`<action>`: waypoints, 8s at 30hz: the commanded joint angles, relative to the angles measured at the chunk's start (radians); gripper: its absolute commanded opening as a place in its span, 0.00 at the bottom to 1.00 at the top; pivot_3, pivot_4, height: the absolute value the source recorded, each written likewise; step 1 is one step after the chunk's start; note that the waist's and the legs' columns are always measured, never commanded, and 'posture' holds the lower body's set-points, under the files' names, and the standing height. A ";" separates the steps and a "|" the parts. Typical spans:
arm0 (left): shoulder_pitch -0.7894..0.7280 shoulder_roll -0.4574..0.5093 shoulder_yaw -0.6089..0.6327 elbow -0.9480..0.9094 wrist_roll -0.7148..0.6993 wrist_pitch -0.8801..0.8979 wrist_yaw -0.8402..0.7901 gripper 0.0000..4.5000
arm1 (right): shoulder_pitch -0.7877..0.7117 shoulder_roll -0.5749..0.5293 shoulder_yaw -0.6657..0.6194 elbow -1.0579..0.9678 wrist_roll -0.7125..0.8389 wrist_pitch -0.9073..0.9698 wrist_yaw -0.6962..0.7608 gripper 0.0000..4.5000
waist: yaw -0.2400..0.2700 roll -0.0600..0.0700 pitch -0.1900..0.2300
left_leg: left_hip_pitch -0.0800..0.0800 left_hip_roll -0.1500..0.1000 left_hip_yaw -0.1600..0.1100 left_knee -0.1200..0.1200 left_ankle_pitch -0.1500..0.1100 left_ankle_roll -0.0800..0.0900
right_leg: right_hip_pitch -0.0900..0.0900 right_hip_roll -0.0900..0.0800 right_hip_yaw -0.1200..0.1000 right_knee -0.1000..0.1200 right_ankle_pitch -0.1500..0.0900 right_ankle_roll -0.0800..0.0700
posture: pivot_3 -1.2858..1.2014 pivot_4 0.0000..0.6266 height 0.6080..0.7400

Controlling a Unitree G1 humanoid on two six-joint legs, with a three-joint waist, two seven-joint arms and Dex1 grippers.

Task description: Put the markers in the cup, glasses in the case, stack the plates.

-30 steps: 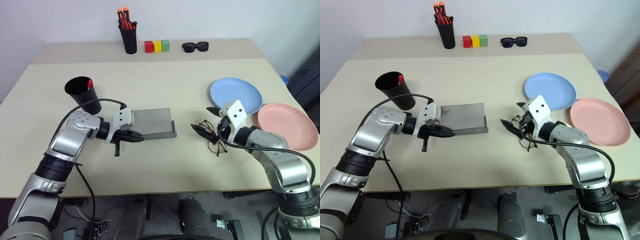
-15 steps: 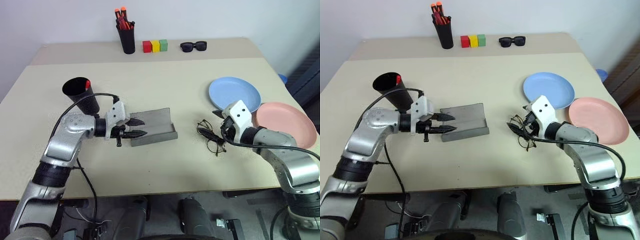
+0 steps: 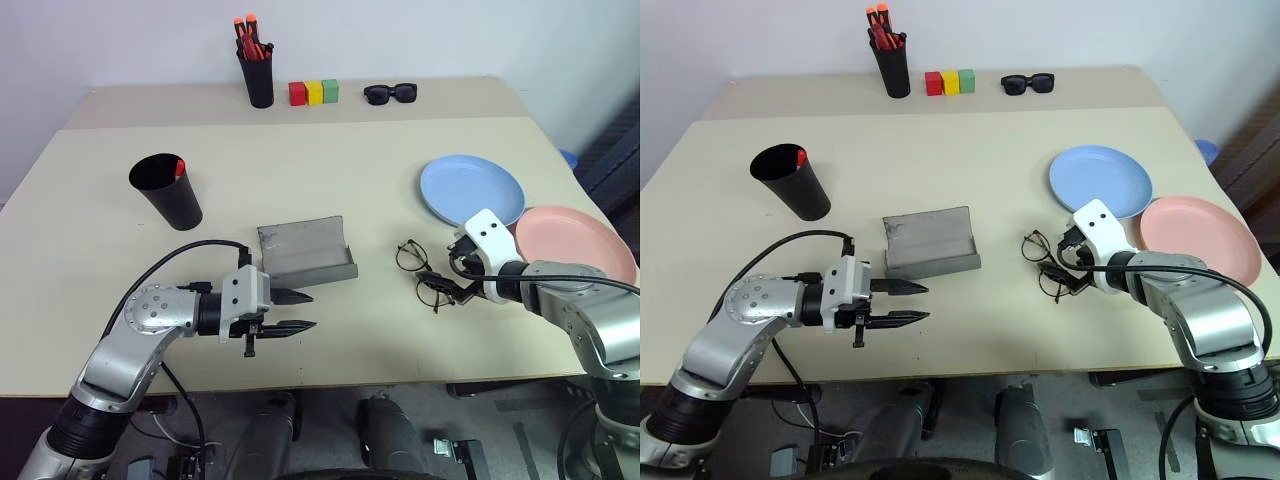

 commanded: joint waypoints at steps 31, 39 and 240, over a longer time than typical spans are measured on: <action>0.146 0.057 0.304 0.115 -0.093 -0.011 0.160 0.39 | -0.329 0.066 0.256 -0.066 -0.020 -0.225 0.152 0.00 | -0.006 0.002 0.001 | 0.000 0.002 0.000 -0.002 0.000 0.000 | -0.002 -0.001 0.000 -0.001 0.000 0.000 | 0.52 0.24 1.00; 0.306 0.041 0.445 0.074 -0.158 -0.054 0.150 0.39 | -0.532 0.274 0.531 0.287 -0.229 -0.570 0.236 0.00 | -0.008 0.001 0.001 | 0.000 0.001 0.000 -0.002 0.000 0.000 | -0.002 -0.001 0.000 -0.002 0.000 0.000 | 0.52 0.24 1.00; -0.293 -0.208 -0.044 0.194 -0.166 0.096 0.065 0.00 | 0.468 -0.089 -0.580 0.021 -0.179 -0.526 0.226 0.89 | 0.004 0.005 -0.001 | 0.001 0.000 0.008 0.010 -0.004 0.007 | 0.006 -0.001 0.001 -0.001 0.000 0.001 | 0.52 0.24 1.00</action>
